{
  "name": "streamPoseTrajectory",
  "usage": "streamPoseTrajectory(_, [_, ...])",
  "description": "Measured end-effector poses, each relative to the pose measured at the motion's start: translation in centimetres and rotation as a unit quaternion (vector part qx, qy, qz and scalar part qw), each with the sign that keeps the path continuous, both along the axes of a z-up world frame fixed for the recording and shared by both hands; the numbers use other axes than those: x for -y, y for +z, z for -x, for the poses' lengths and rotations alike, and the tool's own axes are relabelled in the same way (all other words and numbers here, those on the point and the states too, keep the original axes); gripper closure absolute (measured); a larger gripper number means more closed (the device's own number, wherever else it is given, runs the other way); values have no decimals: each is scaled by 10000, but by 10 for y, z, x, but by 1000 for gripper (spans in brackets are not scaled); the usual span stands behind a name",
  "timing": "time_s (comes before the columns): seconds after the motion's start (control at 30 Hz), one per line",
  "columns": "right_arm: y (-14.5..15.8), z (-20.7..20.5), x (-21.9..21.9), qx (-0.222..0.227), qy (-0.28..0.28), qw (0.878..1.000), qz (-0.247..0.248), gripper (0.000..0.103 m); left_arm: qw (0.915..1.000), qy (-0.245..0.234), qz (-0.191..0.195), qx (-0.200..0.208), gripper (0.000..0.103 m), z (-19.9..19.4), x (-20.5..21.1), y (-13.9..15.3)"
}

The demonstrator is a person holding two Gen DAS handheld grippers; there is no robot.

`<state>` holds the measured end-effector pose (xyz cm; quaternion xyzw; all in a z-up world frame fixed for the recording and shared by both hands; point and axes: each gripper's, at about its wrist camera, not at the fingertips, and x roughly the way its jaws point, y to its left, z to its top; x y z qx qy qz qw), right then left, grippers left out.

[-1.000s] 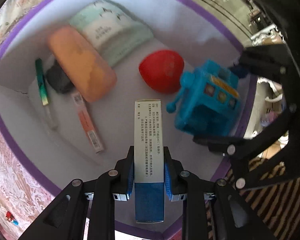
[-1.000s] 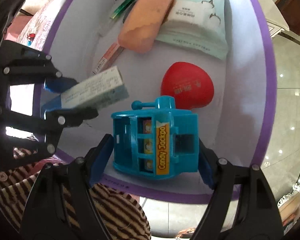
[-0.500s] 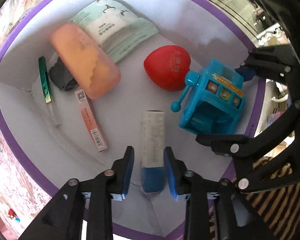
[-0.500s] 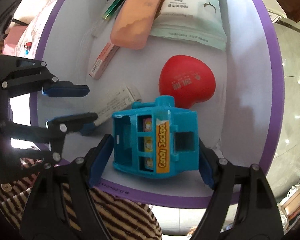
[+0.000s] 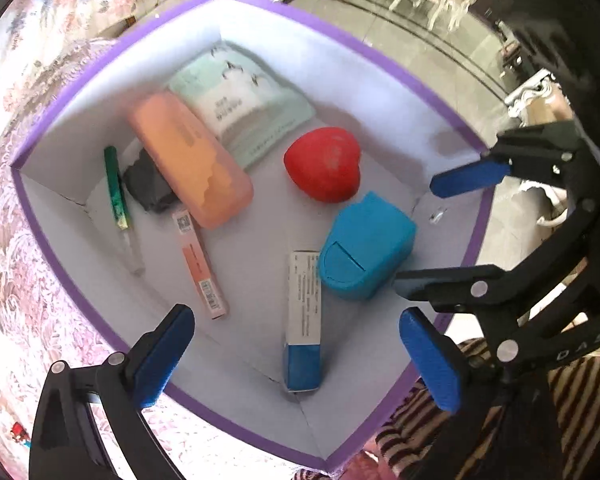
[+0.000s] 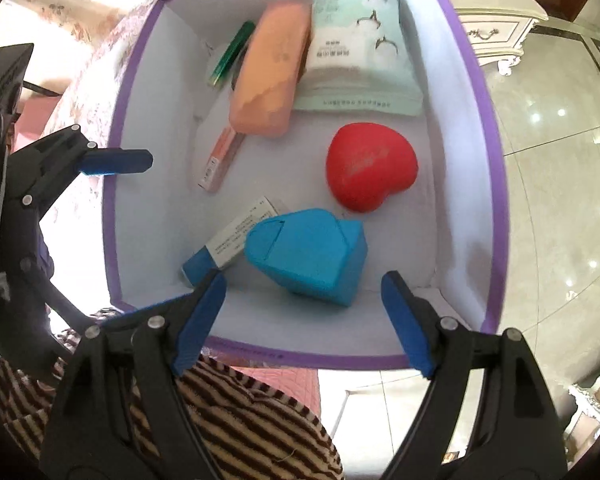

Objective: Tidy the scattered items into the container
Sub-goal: 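Move both tools back over the bed toward the foam block and red car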

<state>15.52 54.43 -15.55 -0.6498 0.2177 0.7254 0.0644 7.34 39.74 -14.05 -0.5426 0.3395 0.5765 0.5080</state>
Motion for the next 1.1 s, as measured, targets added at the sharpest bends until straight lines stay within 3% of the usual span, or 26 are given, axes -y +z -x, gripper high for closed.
streamPoseTrajectory(0.17, [8,11,15,-56,-114,9999,-95,21,9991,221,-352,94,0,11,18,23])
streamPoseTrajectory(0.3, [33,16,19,-263,-256,9991,-220,21,9958,469,-739,279,0,26,14,36])
streamPoseTrajectory(0.47, [65,22,25,-528,-415,9970,-388,21,9868,812,-1332,444,0,38,27,49])
streamPoseTrajectory(0.67, [77,63,77,-991,-258,9936,-469,21,9733,1307,-1798,576,0,69,79,62])
streamPoseTrajectory(0.93, [85,132,146,-1293,562,9889,-478,21,9495,2474,-1803,691,0,118,181,38])
streamPoseTrajectory(1.1, [68,193,196,-1314,1585,9772,-511,21,9224,3458,-1637,528,0,152,256,20])
